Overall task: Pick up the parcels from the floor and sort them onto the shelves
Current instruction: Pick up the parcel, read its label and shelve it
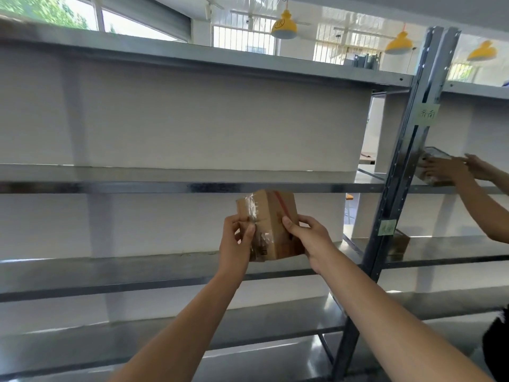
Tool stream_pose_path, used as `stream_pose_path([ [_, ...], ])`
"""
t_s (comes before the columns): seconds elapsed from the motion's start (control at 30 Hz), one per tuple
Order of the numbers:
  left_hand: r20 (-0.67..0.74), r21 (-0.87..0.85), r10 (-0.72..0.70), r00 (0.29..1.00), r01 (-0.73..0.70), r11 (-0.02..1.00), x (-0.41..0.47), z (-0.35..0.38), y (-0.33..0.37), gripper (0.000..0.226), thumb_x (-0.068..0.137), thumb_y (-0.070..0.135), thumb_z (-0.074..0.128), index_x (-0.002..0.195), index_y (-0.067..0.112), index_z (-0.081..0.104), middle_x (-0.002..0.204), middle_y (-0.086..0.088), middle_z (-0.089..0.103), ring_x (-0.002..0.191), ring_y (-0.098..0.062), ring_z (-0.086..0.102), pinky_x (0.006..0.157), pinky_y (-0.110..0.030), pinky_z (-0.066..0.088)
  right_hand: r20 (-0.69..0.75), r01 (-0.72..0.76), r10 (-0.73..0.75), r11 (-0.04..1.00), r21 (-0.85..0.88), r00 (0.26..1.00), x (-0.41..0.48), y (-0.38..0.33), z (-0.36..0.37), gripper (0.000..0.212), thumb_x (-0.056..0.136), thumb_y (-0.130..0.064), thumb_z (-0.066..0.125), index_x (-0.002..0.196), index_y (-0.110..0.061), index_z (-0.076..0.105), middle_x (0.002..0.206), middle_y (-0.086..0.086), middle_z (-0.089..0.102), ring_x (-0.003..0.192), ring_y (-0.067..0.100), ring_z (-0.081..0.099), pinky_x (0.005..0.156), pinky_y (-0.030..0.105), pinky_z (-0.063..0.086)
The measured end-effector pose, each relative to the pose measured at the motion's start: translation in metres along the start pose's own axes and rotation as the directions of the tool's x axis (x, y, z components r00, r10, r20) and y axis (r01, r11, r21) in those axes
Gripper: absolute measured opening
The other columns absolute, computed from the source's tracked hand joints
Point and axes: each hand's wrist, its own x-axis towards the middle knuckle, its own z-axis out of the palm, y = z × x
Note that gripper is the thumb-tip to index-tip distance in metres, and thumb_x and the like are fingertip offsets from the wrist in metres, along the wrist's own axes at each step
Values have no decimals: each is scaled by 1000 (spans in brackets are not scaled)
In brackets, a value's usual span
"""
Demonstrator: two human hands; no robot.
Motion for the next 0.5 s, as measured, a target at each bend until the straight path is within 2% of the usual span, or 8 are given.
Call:
stream_pose_path([
  [0.1, -53, -12, 3, 999, -3, 1000, 6, -1, 1, 12, 102, 27, 54, 114, 27, 53, 117, 4, 65, 106, -17, 66, 78, -35, 61, -16, 50, -50, 999, -5, 999, 0, -2, 5, 37, 86, -32, 74, 117, -19, 60, 106, 4, 68, 93, 17, 63, 73, 31, 54],
  [0.2, -38, -52, -83, 996, 81, 995, 13, -8, 2, 11, 104, 23, 50, 113, 19, 55, 116, -1, 69, 100, -14, 68, 67, -24, 58, -32, 68, -68, 998, -1, 997, 1, -1, 13, 38, 87, -39, 71, 117, -17, 61, 100, 2, 70, 87, 14, 65, 64, 26, 52],
  [0.27, -15, -62, -125, 992, 123, 990, 15, -14, -1, 14, 105, 23, 48, 115, 16, 55, 115, -2, 70, 96, -13, 68, 66, -24, 56, -22, 31, -31, 999, 14, 999, 1, 1, 17, 36, 91, -47, 62, 113, -18, 63, 100, 4, 71, 89, 17, 68, 66, 27, 55],
  [0.33, -13, -51, -141, 990, 140, 989, 16, -18, -4, 16, 106, 24, 46, 116, 17, 57, 113, 0, 71, 93, -13, 69, 64, -23, 54, -3, -35, 35, 999, 27, 999, 4, 6, 21, 41, 97, -54, 47, 112, -20, 65, 103, 5, 72, 95, 21, 69, 79, 34, 56],
  [0.4, -16, -46, -150, 989, 149, 988, 17, -21, -4, 18, 106, 26, 44, 116, 18, 56, 112, 0, 72, 94, -16, 69, 64, -24, 55, -2, -71, 71, 997, 32, 997, 6, 11, 26, 44, 100, -53, 39, 111, -20, 66, 105, 7, 72, 97, 23, 68, 90, 38, 55],
  [0.5, -18, -78, -171, 985, 169, 983, 16, -23, -2, 23, 105, 35, 44, 113, 16, 55, 108, -5, 72, 95, -24, 72, 77, -39, 62, 16, -91, 91, 996, -5, 996, 7, 12, 31, 42, 102, -47, 41, 112, -15, 68, 103, 8, 74, 93, 23, 70, 81, 35, 57],
])
